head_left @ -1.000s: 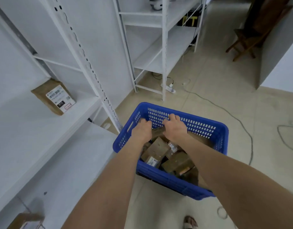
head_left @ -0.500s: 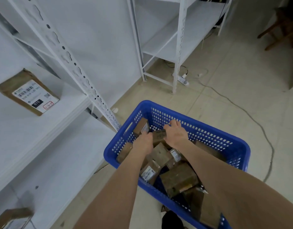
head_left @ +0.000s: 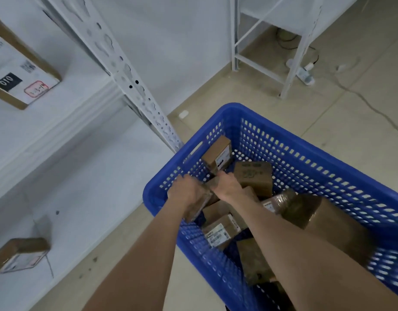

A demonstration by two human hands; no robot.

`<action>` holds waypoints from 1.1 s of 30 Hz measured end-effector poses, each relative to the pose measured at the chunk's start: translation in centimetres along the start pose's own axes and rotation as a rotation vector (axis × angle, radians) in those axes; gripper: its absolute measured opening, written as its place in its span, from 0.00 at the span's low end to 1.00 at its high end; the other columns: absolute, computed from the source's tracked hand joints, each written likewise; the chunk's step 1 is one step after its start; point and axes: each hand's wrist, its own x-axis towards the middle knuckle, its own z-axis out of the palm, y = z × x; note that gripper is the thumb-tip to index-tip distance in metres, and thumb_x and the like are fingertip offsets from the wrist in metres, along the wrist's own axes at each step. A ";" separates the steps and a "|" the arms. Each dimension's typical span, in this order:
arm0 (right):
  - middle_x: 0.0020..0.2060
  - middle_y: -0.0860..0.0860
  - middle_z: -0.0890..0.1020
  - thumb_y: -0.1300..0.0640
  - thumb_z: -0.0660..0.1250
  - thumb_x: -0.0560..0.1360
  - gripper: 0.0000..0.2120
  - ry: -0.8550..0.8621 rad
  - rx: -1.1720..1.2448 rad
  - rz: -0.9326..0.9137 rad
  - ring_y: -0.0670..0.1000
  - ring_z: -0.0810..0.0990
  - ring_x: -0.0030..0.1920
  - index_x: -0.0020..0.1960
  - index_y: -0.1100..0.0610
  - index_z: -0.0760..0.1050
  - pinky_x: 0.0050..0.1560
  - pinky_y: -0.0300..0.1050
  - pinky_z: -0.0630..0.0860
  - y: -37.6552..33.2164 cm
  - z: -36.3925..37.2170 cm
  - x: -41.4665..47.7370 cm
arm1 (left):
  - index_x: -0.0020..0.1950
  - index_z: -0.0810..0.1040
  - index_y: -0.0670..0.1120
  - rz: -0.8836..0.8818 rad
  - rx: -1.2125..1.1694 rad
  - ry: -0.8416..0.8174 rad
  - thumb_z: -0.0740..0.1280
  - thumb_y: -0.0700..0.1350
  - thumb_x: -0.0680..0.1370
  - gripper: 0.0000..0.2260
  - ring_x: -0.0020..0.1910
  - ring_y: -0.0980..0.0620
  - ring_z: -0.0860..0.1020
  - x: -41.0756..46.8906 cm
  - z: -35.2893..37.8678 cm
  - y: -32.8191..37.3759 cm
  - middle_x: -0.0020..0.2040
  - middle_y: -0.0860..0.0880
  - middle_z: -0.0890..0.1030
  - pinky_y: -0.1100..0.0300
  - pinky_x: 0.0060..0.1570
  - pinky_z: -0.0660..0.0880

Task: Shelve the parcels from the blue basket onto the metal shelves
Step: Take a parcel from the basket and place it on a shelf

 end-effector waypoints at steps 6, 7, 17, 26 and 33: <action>0.51 0.55 0.79 0.49 0.62 0.80 0.18 -0.150 0.442 0.218 0.55 0.80 0.52 0.63 0.62 0.72 0.53 0.50 0.79 -0.2 5.8 4.6 | 0.74 0.59 0.48 -0.012 0.017 -0.119 0.62 0.62 0.75 0.32 0.69 0.40 0.66 3.3 3.2 -2.2 0.70 0.42 0.67 0.44 0.63 0.70; 0.53 0.56 0.79 0.48 0.61 0.81 0.19 -0.180 0.525 0.266 0.55 0.80 0.51 0.63 0.62 0.72 0.49 0.49 0.81 -0.2 6.4 5.0 | 0.74 0.60 0.47 -0.022 0.013 -0.128 0.63 0.59 0.76 0.31 0.68 0.40 0.66 3.7 3.5 -2.4 0.70 0.42 0.67 0.45 0.63 0.70; 0.54 0.59 0.79 0.41 0.57 0.80 0.21 -0.140 0.975 0.425 0.58 0.80 0.53 0.58 0.58 0.72 0.42 0.51 0.83 -1.5 3.3 2.9 | 0.63 0.72 0.41 -0.028 -0.237 0.071 0.60 0.46 0.79 0.15 0.56 0.42 0.76 0.1 -1.3 -0.3 0.60 0.41 0.76 0.51 0.52 0.73; 0.51 0.59 0.77 0.36 0.57 0.78 0.24 -0.135 1.137 0.315 0.59 0.80 0.51 0.60 0.56 0.70 0.43 0.51 0.83 -7.2 -5.8 -8.7 | 0.59 0.79 0.45 0.006 -0.532 0.292 0.62 0.44 0.79 0.11 0.57 0.48 0.77 -12.3 -13.3 2.7 0.57 0.47 0.80 0.58 0.55 0.72; 0.53 0.58 0.80 0.52 0.66 0.78 0.15 -0.153 1.184 0.095 0.56 0.80 0.49 0.59 0.60 0.75 0.38 0.50 0.82 -14.2 -11.0 -18.6 | 0.51 0.81 0.46 -0.017 -0.790 0.483 0.67 0.53 0.77 0.12 0.49 0.52 0.77 -23.1 -21.4 0.8 0.49 0.49 0.81 0.61 0.47 0.70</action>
